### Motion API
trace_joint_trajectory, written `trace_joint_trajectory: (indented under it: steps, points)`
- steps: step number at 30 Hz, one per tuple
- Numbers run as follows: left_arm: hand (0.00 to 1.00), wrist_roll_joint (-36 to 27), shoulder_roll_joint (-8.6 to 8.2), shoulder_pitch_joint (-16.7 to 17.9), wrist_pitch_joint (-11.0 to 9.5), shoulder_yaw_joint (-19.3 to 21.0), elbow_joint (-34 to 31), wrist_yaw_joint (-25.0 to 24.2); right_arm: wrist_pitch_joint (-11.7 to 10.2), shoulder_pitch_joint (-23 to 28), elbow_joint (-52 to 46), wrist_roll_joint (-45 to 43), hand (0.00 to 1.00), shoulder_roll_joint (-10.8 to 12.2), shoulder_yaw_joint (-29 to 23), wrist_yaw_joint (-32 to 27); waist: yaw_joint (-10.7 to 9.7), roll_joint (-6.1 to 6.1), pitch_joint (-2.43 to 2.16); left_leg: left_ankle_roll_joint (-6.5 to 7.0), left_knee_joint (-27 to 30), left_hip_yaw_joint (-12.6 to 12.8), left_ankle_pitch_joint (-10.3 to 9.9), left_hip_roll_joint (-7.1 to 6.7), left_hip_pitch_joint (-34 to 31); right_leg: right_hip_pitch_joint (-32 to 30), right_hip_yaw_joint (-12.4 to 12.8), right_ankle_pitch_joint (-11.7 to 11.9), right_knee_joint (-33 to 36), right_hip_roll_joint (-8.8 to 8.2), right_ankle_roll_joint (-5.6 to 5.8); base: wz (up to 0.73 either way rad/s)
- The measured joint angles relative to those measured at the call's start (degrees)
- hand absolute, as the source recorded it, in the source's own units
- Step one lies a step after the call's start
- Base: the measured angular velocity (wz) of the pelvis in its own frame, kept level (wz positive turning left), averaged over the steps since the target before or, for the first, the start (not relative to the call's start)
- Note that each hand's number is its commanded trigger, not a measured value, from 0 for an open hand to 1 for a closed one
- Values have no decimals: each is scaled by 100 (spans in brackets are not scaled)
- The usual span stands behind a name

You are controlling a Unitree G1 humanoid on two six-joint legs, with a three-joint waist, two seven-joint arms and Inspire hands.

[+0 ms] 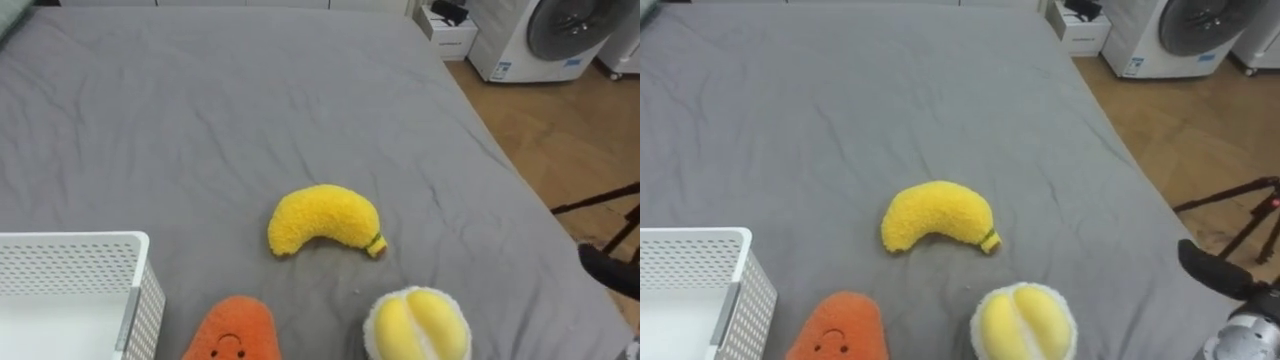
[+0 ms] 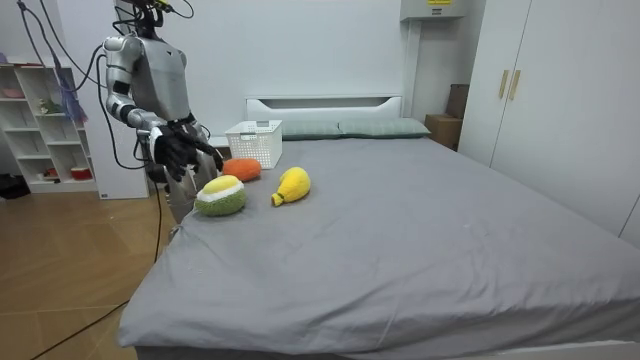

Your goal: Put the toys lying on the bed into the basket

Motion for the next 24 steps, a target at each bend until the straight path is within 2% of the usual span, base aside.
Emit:
trace_joint_trajectory:
  steps: [2,5,8,9,16,20,24]
  points:
    - [0,3,-11,5,0,0,-4,-3,0,0,-103,-5,0,0,98,165,12,46,-22,0,0,2,0,0,1,-1,14,0,1,2,0,0]
    - [0,4,-28,27,0,1,-33,-3,2,-13,-120,-4,0,0,260,483,20,57,-28,-1,1,2,2,0,2,-1,13,0,6,0,0,0]
    - [0,9,-35,38,-2,0,-47,-3,13,-37,-121,-8,0,1,406,777,19,24,-20,-1,0,0,2,2,0,-2,4,-1,11,-2,0,0]
    - [0,8,-35,38,-1,1,-48,-3,16,-67,-126,-23,0,1,458,883,15,-23,0,-1,0,0,2,4,0,-2,-2,-2,12,-2,0,0]
    - [0,4,-36,88,34,-28,-117,-3,73,-99,-273,-61,0,1,689,1462,15,-126,22,-2,-1,-19,1,4,-10,5,-58,-1,-13,-8,0,1]
    - [0,2,-32,93,41,-168,-117,10,77,-90,178,-112,0,24,1070,1816,20,-176,8,-1,-3,-28,1,4,-6,12,-54,0,-15,-11,0,0]
    - [0,9,-39,98,30,-156,-143,2,249,29,430,-463,0,83,1186,2270,44,-167,-6,0,-1,-33,1,11,-11,6,-26,0,-12,-13,0,0]
